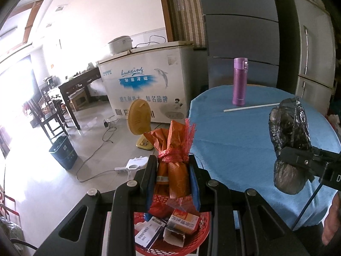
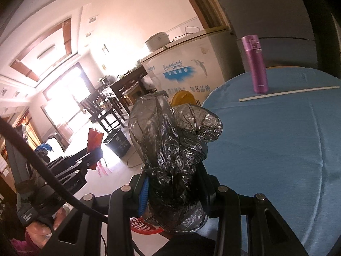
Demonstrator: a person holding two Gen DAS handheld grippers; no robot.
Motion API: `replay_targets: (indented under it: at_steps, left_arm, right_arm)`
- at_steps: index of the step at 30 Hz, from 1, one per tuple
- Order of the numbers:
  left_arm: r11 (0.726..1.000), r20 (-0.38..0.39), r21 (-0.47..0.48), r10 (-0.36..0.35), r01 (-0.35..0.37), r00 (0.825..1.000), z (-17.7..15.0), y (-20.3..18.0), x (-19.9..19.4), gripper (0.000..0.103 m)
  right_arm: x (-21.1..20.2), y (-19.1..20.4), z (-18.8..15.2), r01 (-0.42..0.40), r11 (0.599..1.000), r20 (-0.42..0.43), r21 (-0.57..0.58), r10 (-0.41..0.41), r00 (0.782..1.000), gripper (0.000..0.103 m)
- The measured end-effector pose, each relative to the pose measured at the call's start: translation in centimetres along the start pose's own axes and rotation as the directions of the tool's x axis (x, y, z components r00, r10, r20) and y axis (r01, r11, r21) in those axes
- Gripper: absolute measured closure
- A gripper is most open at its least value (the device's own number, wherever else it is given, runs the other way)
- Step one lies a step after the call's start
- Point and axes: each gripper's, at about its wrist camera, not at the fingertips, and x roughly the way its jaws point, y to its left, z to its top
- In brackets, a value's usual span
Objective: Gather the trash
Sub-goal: 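Carry the orange wrapper and black bag over the red basket with both tools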
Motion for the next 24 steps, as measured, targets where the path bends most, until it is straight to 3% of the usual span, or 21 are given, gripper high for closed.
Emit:
replay_targets:
  at_steps: [24]
  left_arm:
    - [0.998,-0.031,-0.057,0.036,-0.038,0.999,-1.5,2.9,0.6,0.073]
  right_arm:
    - [5.2,4.2,-1.2,-0.067,0.995,-0.119,-0.079,0.058,0.991,0.061]
